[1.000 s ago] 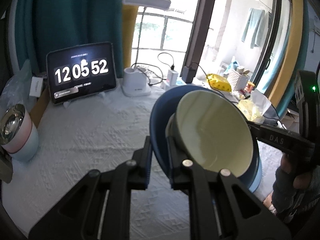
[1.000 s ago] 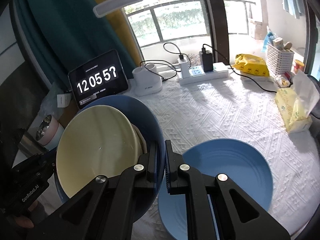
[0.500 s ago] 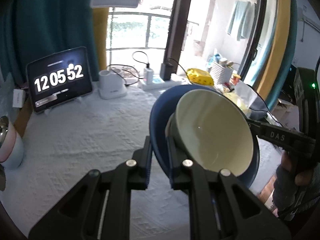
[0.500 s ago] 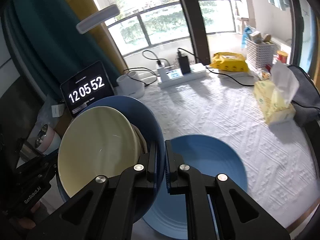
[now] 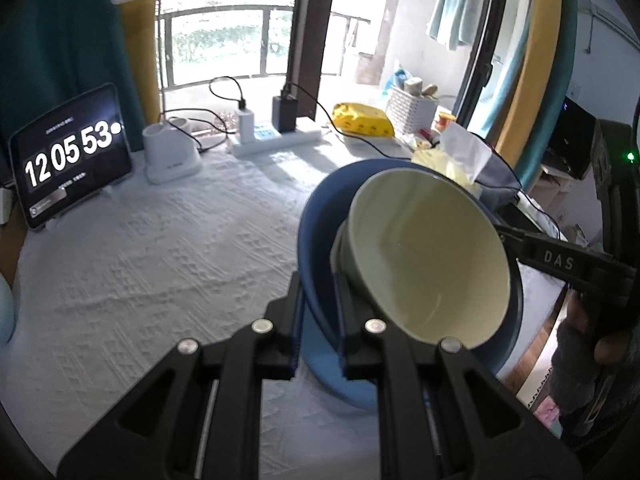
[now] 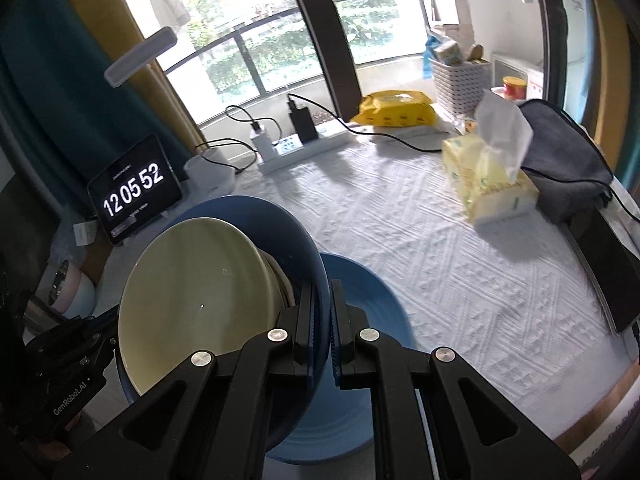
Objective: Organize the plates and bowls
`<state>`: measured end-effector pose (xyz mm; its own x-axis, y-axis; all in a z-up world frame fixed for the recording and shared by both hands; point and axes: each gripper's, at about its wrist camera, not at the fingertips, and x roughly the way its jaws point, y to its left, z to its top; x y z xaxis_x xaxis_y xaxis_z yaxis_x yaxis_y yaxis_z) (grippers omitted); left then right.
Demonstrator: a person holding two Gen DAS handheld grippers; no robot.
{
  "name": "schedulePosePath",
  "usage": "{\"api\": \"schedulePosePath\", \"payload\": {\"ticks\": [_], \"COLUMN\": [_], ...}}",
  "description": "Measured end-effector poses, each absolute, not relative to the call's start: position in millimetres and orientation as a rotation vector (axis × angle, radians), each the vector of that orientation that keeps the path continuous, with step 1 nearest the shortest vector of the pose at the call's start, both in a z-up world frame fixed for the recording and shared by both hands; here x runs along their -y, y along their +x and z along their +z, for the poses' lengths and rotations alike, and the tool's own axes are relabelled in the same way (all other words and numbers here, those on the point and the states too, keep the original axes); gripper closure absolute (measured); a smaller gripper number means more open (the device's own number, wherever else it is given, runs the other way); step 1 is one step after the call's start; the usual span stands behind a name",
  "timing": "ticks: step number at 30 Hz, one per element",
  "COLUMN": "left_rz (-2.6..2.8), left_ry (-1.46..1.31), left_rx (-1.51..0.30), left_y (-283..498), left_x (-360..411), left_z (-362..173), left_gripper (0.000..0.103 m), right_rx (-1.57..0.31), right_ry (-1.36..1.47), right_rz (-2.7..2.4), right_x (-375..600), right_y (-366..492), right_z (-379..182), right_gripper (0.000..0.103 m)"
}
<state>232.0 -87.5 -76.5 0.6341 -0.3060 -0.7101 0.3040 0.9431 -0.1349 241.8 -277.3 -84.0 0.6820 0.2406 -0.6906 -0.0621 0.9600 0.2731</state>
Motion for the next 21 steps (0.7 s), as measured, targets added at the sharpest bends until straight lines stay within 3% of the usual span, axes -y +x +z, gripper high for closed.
{"api": "schedulePosePath", "payload": {"ticks": [21], "left_rz": [-0.343], "left_ry": [0.015], "left_rx": [-0.866], "left_y": [245], "left_x": [107], "left_z": [-97], "left_gripper": [0.09], "right_rx": [-0.866], "right_ry": [0.245], "right_rz": [0.143], "right_x": [297], "right_y": [255], "right_z": [-114], "right_gripper": [0.093]}}
